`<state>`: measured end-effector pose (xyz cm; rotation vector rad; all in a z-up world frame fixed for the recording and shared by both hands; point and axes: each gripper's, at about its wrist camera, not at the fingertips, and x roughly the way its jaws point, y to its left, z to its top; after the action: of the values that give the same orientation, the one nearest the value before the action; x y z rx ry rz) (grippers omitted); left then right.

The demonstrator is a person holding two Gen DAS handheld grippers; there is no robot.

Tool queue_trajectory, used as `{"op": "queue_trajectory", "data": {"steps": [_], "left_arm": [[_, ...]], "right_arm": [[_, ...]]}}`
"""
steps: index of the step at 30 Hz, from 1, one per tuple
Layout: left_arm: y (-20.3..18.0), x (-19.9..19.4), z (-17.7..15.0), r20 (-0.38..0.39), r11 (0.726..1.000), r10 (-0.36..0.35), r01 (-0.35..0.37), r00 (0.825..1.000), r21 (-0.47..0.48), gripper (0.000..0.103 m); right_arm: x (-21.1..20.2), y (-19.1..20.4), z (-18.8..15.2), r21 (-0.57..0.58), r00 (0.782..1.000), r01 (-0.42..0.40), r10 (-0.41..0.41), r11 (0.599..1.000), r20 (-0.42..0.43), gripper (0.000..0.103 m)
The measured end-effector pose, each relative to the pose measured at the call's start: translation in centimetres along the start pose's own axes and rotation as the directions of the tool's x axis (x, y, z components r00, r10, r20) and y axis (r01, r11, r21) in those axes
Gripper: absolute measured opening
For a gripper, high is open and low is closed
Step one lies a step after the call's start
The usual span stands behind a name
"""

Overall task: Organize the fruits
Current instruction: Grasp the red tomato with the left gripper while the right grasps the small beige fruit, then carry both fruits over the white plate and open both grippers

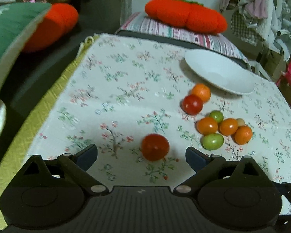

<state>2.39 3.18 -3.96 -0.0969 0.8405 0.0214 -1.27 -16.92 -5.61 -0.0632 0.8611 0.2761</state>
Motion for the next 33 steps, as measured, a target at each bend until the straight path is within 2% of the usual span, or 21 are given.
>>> {"op": "queue_trajectory", "data": {"steps": [3,4,5,6,7,8,9,10,12,16,22,26,33], "left_arm": [[-0.3,1.2,-0.1,-0.017,1.0,0.015,-0.015,1.0,0.003,0.078],[-0.5,1.5,-0.1,-0.018,1.0,0.022,-0.022,1.0,0.008,0.076],[-0.6,1.8,-0.1,-0.021,1.0,0.026,-0.026,0.999,0.014,0.067],[-0.8,2.1,-0.2,-0.025,0.999,0.03,-0.029,0.999,0.023,0.058],[-1.0,2.4,-0.2,-0.028,0.999,0.031,-0.03,0.999,0.03,0.054],[-1.2,2.6,-0.3,-0.028,0.999,0.029,-0.028,0.999,0.037,0.044],[-1.4,2.8,-0.4,-0.026,0.999,0.028,-0.026,0.999,0.048,0.035],[-1.6,2.9,-0.5,-0.019,0.998,0.031,-0.03,0.999,0.063,0.032],[-2.0,2.8,-0.5,-0.001,0.995,0.028,-0.028,1.0,0.092,0.016],[-2.2,2.8,-0.5,0.006,0.995,0.007,-0.008,1.0,0.104,0.016],[-1.6,1.6,0.4,0.03,0.998,-0.042,0.041,0.999,0.05,0.016],[-1.7,1.0,2.0,0.065,0.997,-0.073,0.07,0.995,0.044,0.016],[-4.4,1.4,5.7,0.106,0.988,-0.127,0.116,0.986,0.103,0.016]], "right_arm": [[0.3,0.3,-0.1,-0.028,1.0,0.004,-0.004,1.0,0.003,0.069],[0.3,0.4,-0.1,-0.035,1.0,0.003,-0.003,0.999,0.006,0.061],[0.3,0.3,-0.1,-0.041,1.0,0.001,0.0,0.999,0.01,0.048],[0.3,0.4,-0.1,-0.048,1.0,-0.002,0.002,0.999,0.013,0.041],[0.1,0.3,-0.1,-0.052,1.0,-0.004,0.005,0.999,0.013,0.029],[0.2,0.3,-0.1,-0.054,1.0,-0.004,0.005,0.999,0.014,0.023],[0.1,0.2,-0.1,-0.054,1.0,-0.007,0.008,0.998,0.014,0.023],[0.1,0.1,0.0,-0.054,1.0,-0.008,0.009,0.999,0.016,0.022],[0.1,0.0,0.0,-0.049,1.0,-0.012,0.013,0.999,0.017,0.022],[-0.1,-0.3,0.0,-0.034,0.999,-0.013,0.014,0.999,0.029,0.022],[-0.9,-1.6,0.8,0.021,0.997,-0.021,0.019,1.0,0.074,0.022],[-1.5,-3.0,2.1,0.068,0.994,-0.026,0.019,0.997,0.107,0.022],[-0.8,-5.7,5.6,0.155,0.992,-0.05,0.031,0.987,0.123,0.022]]}}
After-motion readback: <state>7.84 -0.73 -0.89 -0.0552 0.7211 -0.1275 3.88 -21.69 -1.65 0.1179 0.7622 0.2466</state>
